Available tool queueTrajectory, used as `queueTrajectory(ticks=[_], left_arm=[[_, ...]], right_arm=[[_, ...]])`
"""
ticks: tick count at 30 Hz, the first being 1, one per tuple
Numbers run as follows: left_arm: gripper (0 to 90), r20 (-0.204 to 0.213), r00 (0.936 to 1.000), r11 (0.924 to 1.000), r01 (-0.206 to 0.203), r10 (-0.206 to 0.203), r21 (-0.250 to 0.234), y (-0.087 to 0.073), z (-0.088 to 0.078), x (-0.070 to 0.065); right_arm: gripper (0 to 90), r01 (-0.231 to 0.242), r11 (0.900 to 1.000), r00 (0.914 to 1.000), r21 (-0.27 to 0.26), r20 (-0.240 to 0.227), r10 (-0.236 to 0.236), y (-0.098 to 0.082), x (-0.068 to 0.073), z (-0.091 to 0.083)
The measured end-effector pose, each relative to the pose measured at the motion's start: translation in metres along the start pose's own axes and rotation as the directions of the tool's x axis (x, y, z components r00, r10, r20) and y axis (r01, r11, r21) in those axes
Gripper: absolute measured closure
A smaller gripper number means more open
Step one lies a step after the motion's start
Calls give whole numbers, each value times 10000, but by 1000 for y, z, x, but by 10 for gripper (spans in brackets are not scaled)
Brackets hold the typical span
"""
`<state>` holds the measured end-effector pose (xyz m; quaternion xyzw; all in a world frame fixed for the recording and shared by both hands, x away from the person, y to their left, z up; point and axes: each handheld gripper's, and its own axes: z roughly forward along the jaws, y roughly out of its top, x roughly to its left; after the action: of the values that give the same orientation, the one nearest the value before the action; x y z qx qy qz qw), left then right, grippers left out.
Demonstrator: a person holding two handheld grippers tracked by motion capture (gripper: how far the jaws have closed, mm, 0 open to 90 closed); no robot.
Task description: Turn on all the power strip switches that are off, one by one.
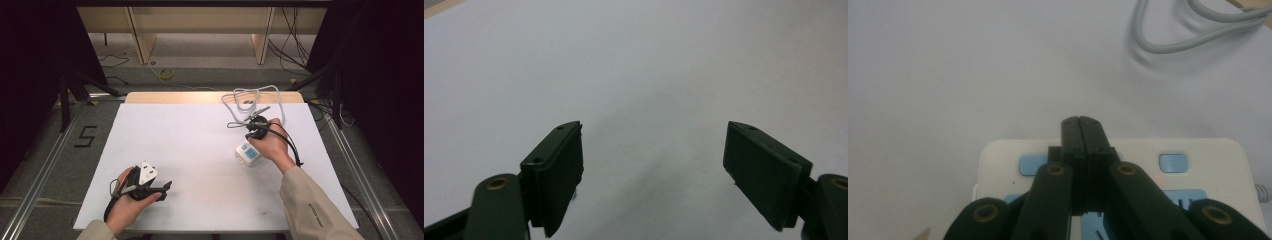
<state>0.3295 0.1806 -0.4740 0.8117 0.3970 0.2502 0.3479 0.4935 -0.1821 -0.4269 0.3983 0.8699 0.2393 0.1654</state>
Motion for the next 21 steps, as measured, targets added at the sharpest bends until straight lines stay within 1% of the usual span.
queueTrajectory(ticks=[21], left_arm=[[241,-6,10000,10000,-33,33,5,0,0,0]], right_arm=[[900,152,9993,9994,355,-306,-141,-4,8,2]])
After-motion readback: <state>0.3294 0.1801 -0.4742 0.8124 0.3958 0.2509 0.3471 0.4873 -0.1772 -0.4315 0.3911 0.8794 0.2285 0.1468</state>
